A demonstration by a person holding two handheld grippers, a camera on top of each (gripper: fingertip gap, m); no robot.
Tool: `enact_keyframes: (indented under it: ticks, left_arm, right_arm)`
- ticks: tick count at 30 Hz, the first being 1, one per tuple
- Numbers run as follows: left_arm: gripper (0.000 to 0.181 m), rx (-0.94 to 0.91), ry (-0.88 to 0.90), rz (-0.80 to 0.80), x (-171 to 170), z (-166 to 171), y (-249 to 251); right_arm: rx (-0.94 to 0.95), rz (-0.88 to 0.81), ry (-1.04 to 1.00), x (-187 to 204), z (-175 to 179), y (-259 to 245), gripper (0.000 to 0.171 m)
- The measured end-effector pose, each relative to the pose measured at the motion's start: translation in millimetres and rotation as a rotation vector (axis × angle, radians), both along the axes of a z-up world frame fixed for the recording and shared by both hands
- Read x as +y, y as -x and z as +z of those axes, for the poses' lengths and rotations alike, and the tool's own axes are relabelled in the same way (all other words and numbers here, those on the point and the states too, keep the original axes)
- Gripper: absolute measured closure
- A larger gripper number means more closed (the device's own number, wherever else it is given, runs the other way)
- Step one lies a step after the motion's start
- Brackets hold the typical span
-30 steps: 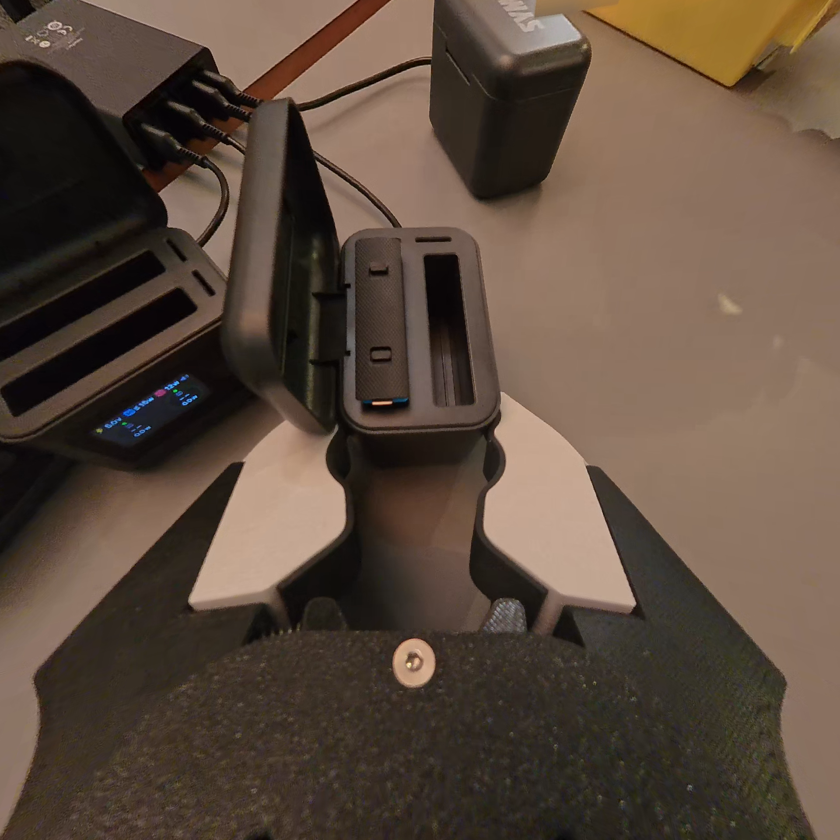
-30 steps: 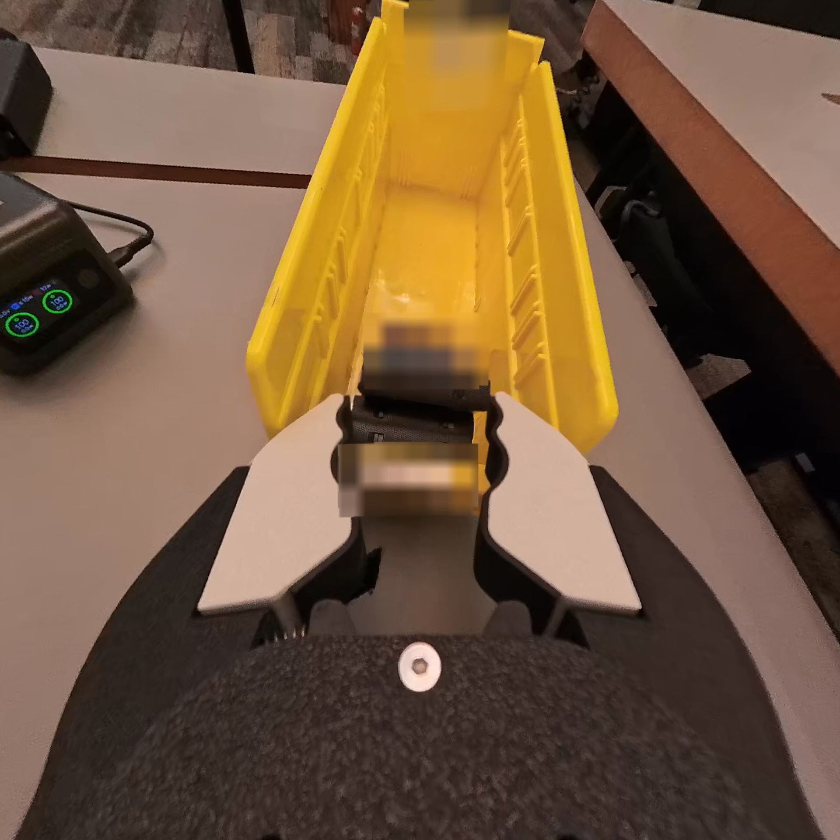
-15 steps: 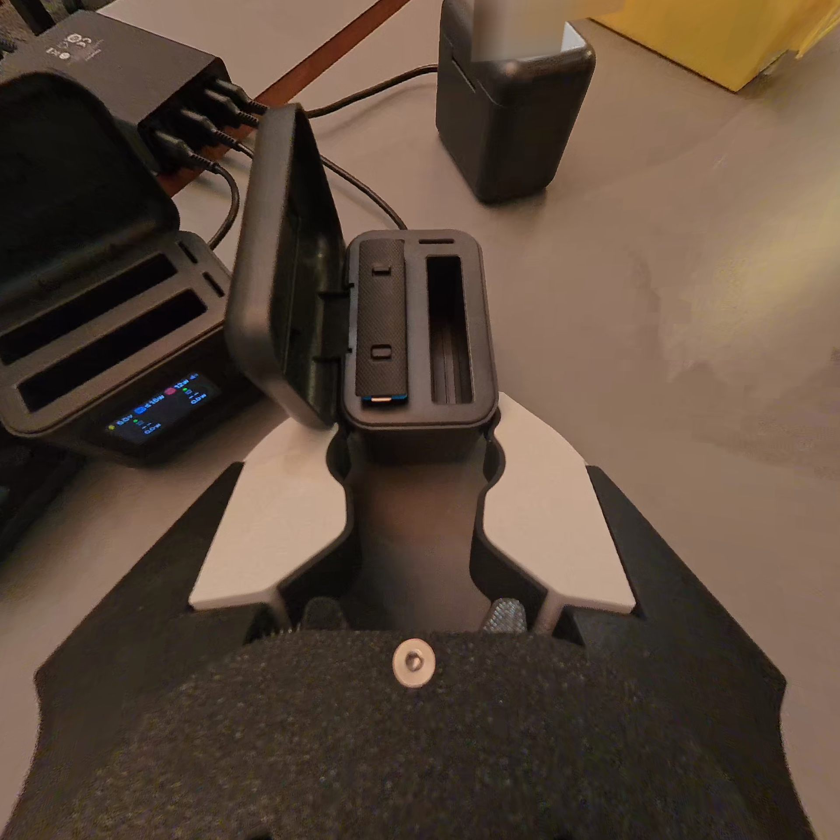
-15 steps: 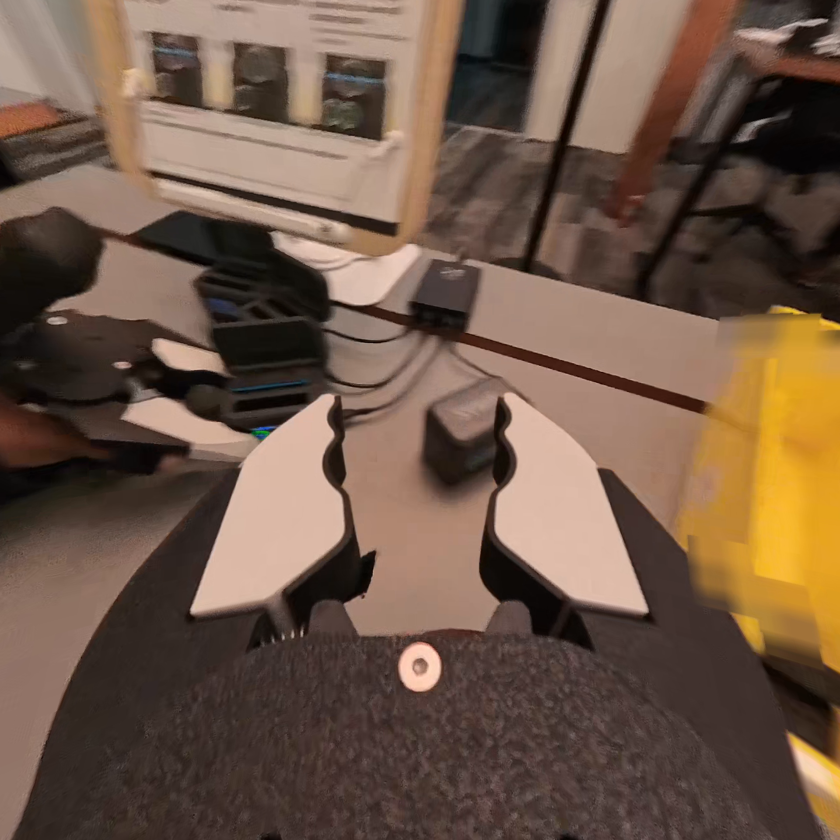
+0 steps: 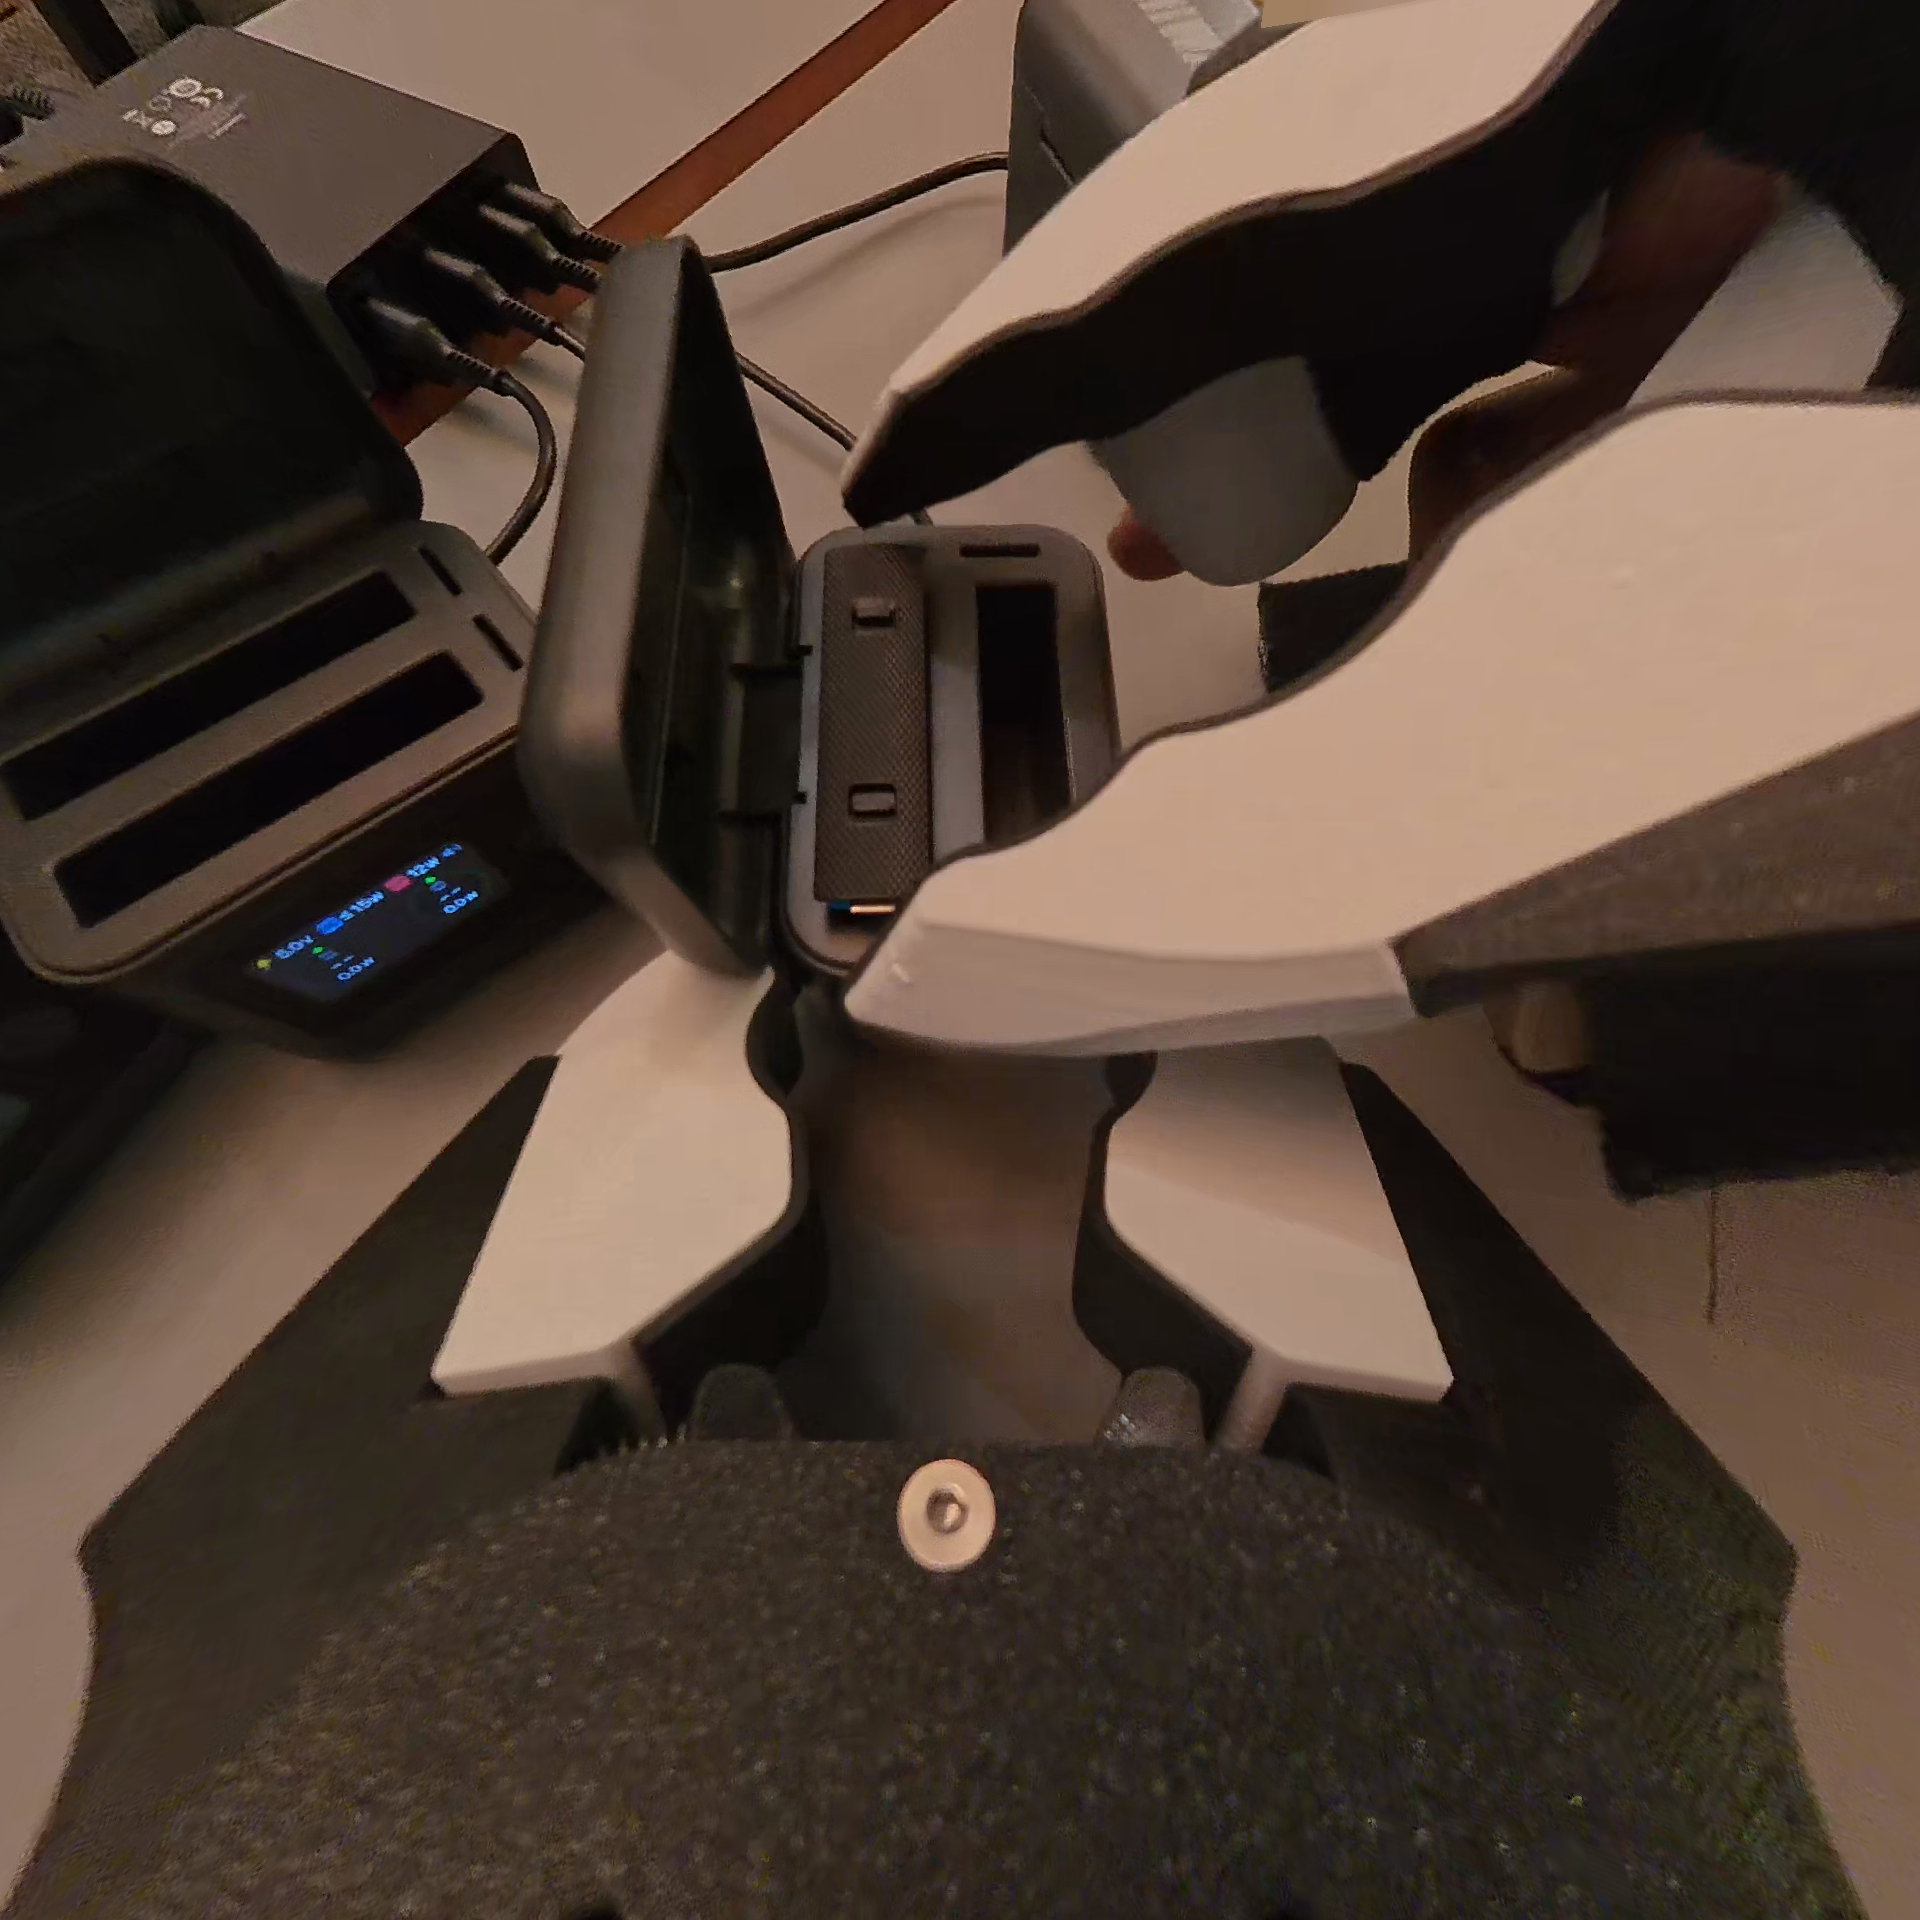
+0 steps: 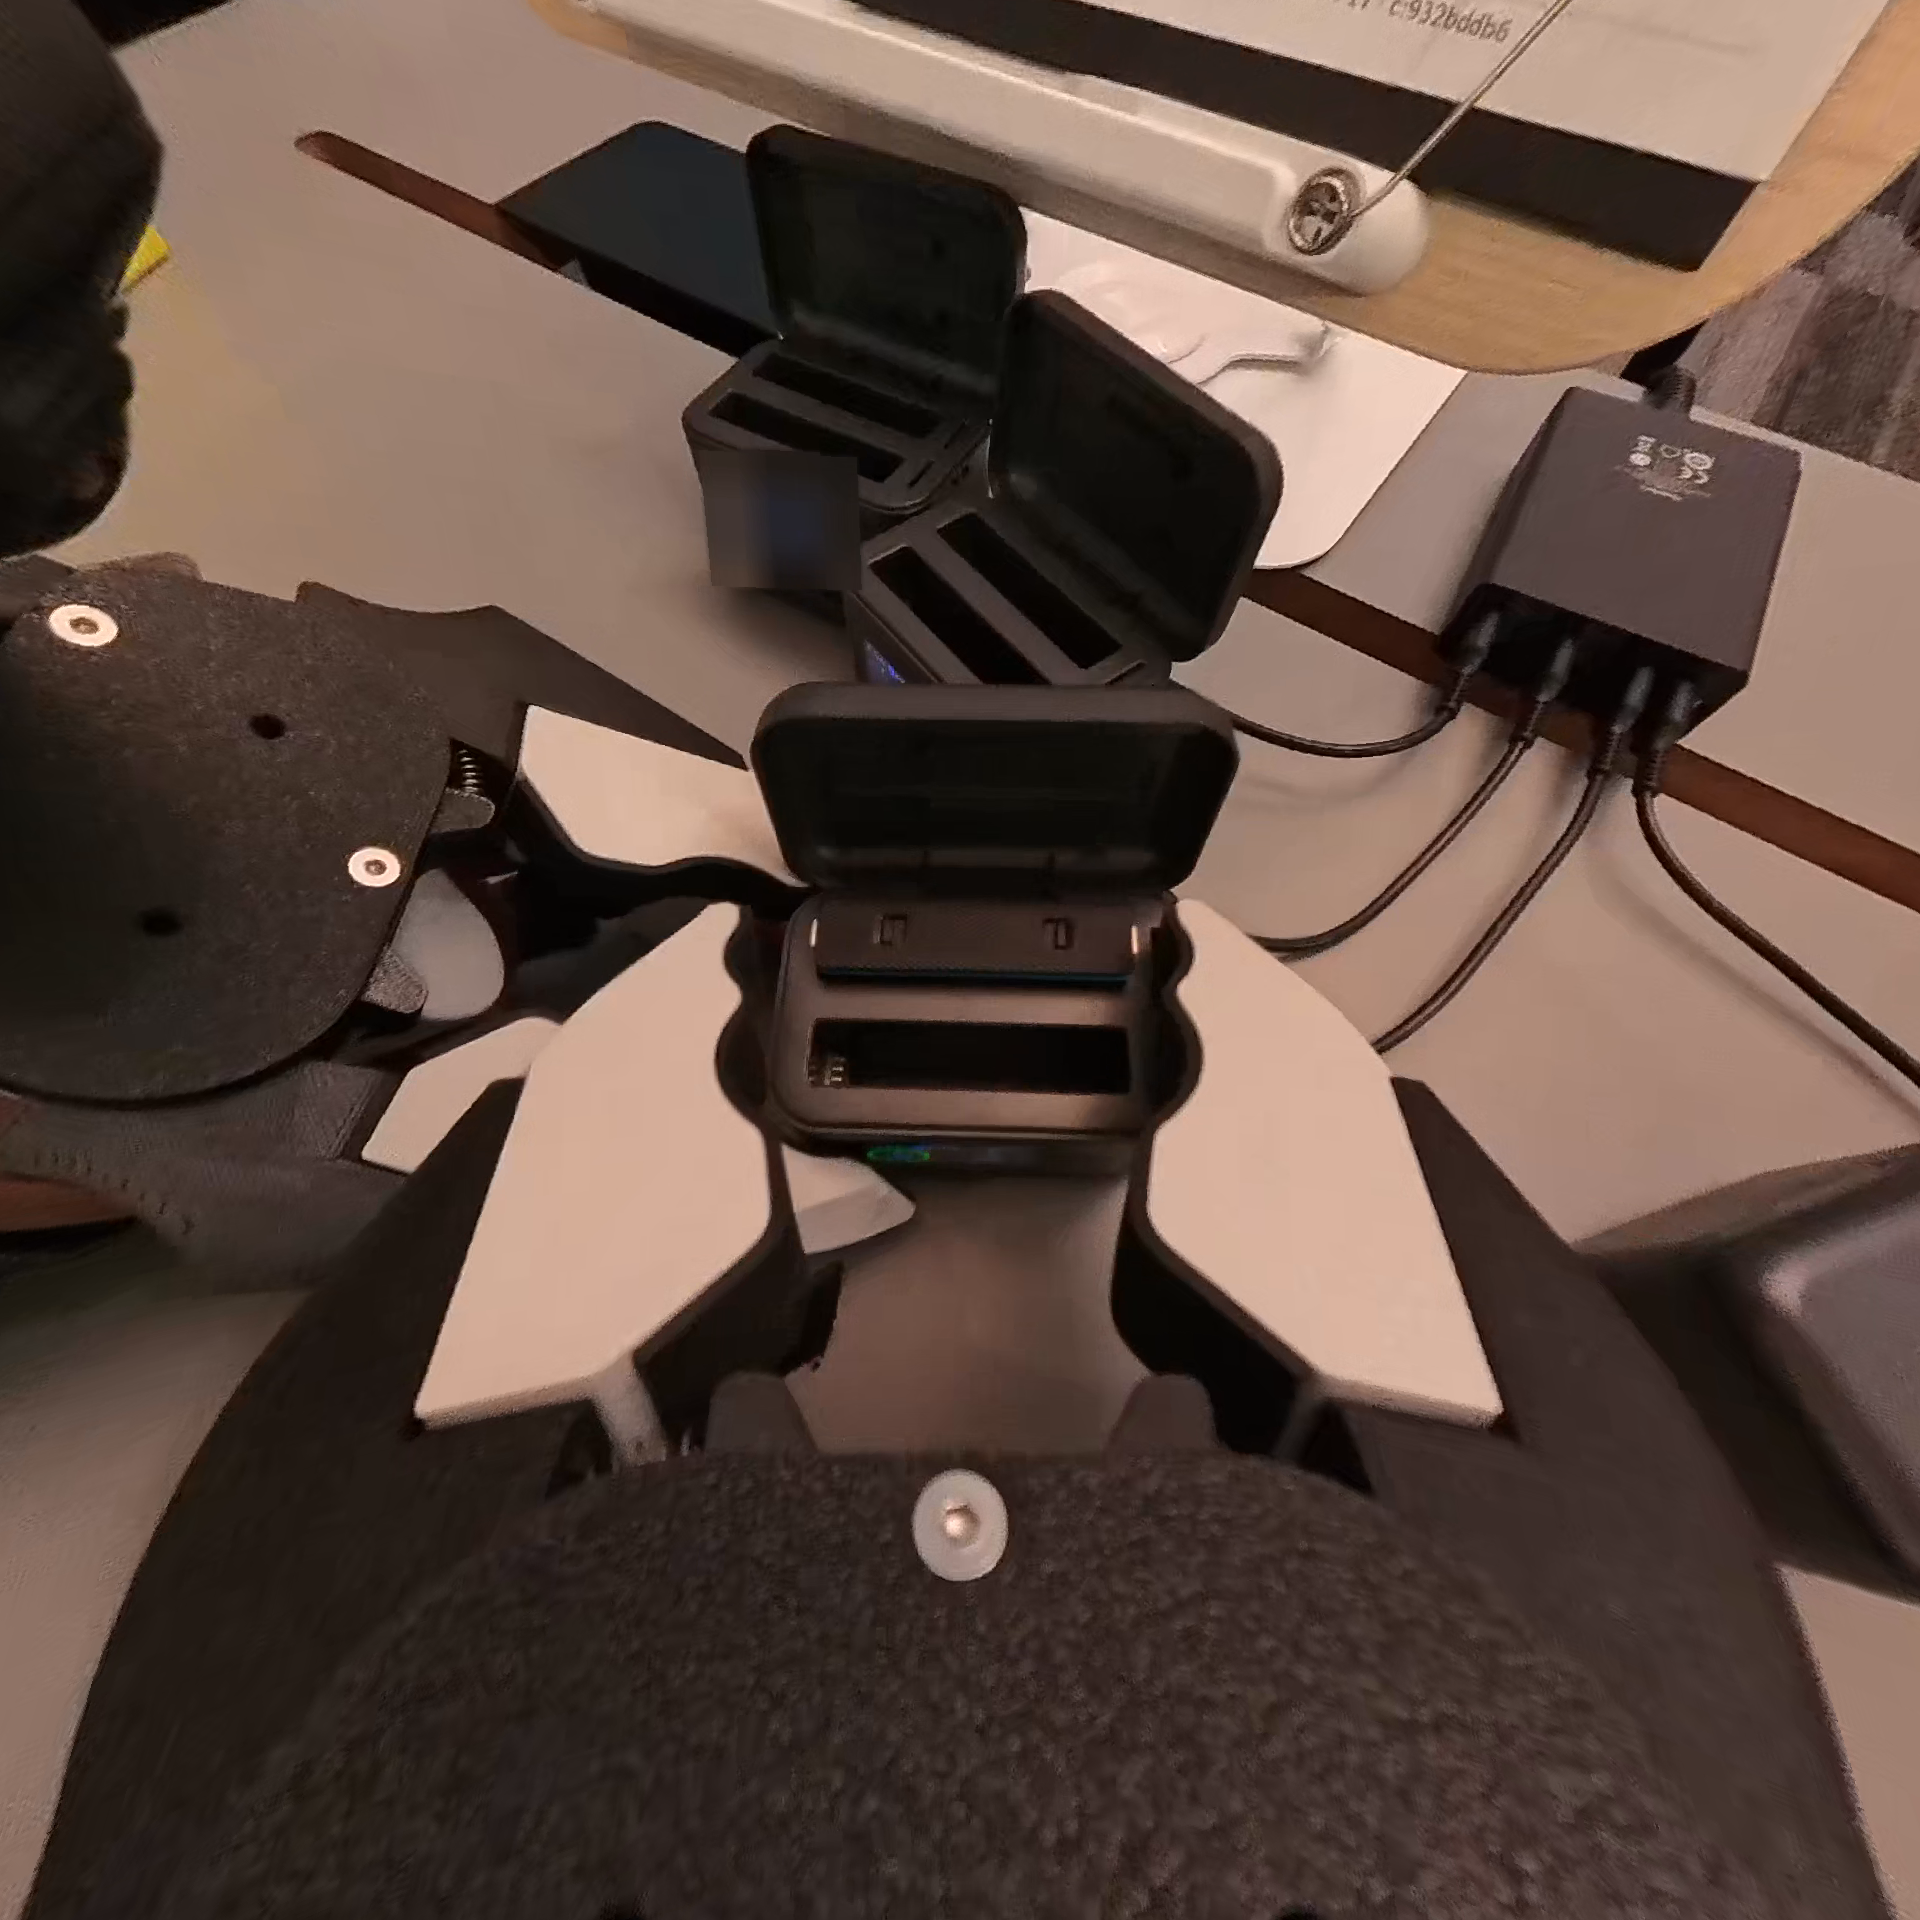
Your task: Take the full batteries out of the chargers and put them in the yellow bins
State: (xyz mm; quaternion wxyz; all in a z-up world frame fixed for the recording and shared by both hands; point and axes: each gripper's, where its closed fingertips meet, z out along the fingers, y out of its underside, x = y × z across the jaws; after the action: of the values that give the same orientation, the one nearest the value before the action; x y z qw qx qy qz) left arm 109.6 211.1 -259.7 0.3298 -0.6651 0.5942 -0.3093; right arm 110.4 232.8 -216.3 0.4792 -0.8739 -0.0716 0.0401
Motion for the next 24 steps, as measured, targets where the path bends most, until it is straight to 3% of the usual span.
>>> enact_keyframes:
  ticks: [24]
  left_arm:
    - [0.125, -0.017, 0.009, 0.006, 1.6, 2.0, 0.3]
  right_arm:
    - [-0.027, -0.026, -0.076, 2.3, -1.4, -4.6, 0.113]
